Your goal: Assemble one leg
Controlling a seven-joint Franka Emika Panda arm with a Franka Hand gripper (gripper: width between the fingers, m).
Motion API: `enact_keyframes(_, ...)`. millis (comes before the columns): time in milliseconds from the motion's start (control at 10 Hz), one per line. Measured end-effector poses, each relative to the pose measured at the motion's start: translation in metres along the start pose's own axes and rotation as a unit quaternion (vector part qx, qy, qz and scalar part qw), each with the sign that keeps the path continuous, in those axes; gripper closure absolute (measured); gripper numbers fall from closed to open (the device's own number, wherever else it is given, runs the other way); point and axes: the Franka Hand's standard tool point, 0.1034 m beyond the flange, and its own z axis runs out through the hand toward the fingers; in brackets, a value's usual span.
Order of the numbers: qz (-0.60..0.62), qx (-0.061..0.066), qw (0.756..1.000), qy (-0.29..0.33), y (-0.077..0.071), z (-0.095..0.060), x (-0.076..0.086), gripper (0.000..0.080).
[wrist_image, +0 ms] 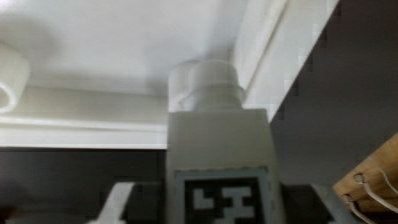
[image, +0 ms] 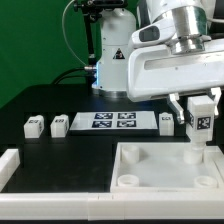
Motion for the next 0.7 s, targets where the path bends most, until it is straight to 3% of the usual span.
enact_keyframes(300, 0.0, 0.004, 1.0, 0.024, -0.005, 0.008, 0.036, 0.0512)
enact_keyframes(700, 0.003, 0.001, 1.0, 0.022, 0.003, 0.03, 0.032, 0.0512)
